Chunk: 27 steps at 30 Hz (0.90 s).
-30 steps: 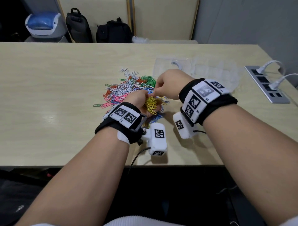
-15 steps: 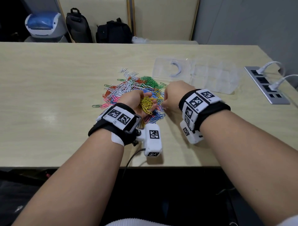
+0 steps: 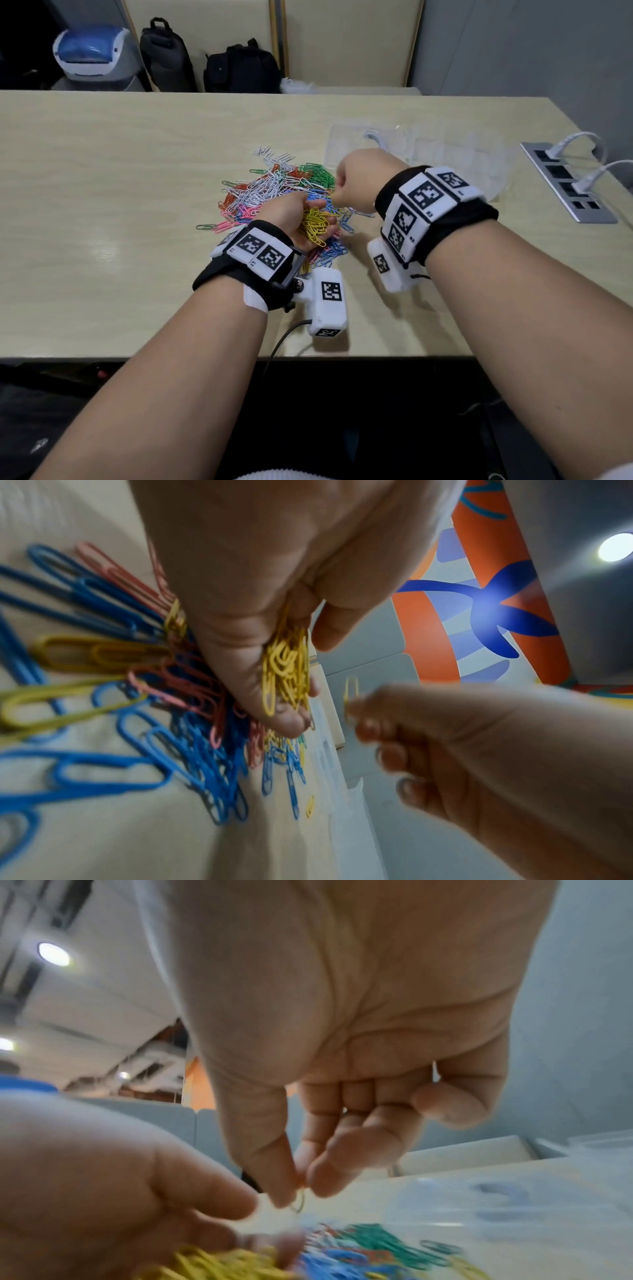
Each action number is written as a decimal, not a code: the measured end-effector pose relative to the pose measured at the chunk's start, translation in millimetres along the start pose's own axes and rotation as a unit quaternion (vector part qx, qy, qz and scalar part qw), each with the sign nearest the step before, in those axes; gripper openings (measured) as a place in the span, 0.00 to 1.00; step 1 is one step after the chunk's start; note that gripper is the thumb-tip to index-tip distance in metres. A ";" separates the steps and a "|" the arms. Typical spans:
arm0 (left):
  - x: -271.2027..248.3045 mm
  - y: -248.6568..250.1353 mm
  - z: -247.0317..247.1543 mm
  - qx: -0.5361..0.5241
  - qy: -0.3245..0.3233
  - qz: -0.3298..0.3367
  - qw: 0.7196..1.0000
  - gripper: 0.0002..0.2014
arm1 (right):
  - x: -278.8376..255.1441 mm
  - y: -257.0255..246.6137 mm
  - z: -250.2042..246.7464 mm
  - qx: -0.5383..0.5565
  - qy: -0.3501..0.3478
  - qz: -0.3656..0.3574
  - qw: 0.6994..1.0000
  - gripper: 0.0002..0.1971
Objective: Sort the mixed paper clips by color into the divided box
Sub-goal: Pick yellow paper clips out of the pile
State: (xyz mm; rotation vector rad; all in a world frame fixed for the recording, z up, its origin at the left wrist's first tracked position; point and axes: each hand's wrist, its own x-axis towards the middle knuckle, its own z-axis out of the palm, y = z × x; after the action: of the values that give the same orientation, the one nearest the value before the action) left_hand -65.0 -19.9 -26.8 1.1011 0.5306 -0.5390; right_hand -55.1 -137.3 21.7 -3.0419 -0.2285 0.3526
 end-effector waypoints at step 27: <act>-2.5 7.7 -8.0 -0.013 -0.006 0.012 1.000 0.17 | 20.4 23.9 33.4 -0.062 0.004 0.066 0.996 0.13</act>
State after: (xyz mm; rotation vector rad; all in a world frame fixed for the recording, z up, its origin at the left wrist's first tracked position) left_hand -62.9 -9.4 -22.8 1.0783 0.5124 -0.5157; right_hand -39.9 -155.9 -17.4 -3.1898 -0.0514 0.3478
